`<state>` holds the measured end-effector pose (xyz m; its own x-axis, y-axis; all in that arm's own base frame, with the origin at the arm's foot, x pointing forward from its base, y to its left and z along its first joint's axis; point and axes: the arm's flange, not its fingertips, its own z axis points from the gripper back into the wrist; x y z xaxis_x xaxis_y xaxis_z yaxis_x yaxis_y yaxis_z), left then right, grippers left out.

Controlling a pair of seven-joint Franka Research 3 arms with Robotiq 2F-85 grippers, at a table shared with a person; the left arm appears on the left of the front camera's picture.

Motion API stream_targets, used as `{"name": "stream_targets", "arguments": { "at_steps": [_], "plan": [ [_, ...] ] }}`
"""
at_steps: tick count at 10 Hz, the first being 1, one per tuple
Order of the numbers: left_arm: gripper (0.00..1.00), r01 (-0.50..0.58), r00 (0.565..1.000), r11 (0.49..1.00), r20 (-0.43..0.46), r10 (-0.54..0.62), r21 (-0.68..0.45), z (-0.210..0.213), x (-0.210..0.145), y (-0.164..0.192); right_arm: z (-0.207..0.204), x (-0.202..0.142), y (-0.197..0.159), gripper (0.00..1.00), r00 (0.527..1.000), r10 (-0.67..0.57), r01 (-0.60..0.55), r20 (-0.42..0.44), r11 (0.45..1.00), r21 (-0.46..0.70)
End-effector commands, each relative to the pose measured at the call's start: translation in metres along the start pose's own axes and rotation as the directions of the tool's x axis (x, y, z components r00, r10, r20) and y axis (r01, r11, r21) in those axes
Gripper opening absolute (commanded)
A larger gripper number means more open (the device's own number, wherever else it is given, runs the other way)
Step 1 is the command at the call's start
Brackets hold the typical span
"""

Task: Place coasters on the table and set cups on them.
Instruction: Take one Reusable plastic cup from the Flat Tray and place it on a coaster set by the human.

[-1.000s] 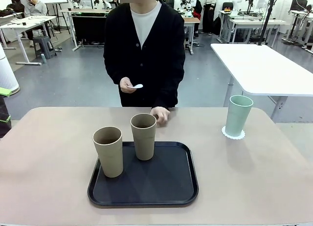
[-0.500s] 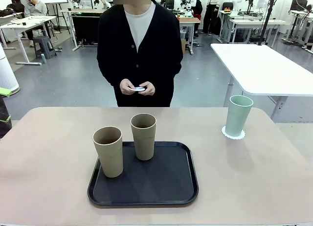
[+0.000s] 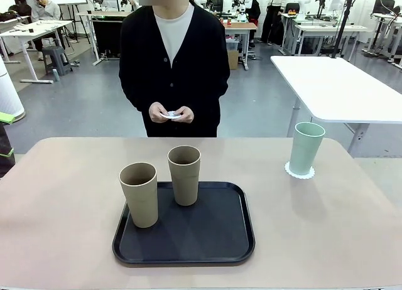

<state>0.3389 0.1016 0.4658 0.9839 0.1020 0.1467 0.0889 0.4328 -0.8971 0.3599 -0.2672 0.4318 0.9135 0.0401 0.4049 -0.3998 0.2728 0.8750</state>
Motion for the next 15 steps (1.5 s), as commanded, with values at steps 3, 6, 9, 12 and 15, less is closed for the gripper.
{"name": "stream_targets", "arguments": {
  "at_steps": [3, 6, 9, 12, 15],
  "plan": [
    [1.0, 0.007, 1.0, 1.0, 0.004, -0.007, -0.011, 0.001, 0.0, -0.001, -0.009, 0.036, 0.039, 1.0, 0.984, 0.134, -0.153, -0.116, 0.971, -0.182],
    [1.0, 0.007, 1.0, 1.0, 0.004, -0.007, -0.011, 0.001, 0.0, -0.001, -0.055, 0.09, 0.14, 1.0, 0.858, 0.334, -0.466, -0.39, 0.826, -0.318],
    [1.0, 0.007, 1.0, 1.0, 0.004, -0.007, -0.011, 0.001, 0.0, -0.001, -0.155, 0.104, 0.204, 1.0, 0.576, 0.401, -0.754, -0.713, 0.598, -0.272],
    [1.0, 0.007, 1.0, 1.0, 0.004, -0.007, -0.011, 0.001, 0.0, -0.001, -0.267, 0.085, 0.223, 1.0, 0.323, 0.381, -0.893, -0.866, 0.426, -0.146],
    [1.0, 0.007, 1.0, 1.0, 0.004, -0.007, -0.011, 0.001, 0.0, -0.001, -0.319, 0.082, 0.18, 1.0, 0.277, 0.535, -0.907, -0.798, 0.42, -0.033]
  ]
}}
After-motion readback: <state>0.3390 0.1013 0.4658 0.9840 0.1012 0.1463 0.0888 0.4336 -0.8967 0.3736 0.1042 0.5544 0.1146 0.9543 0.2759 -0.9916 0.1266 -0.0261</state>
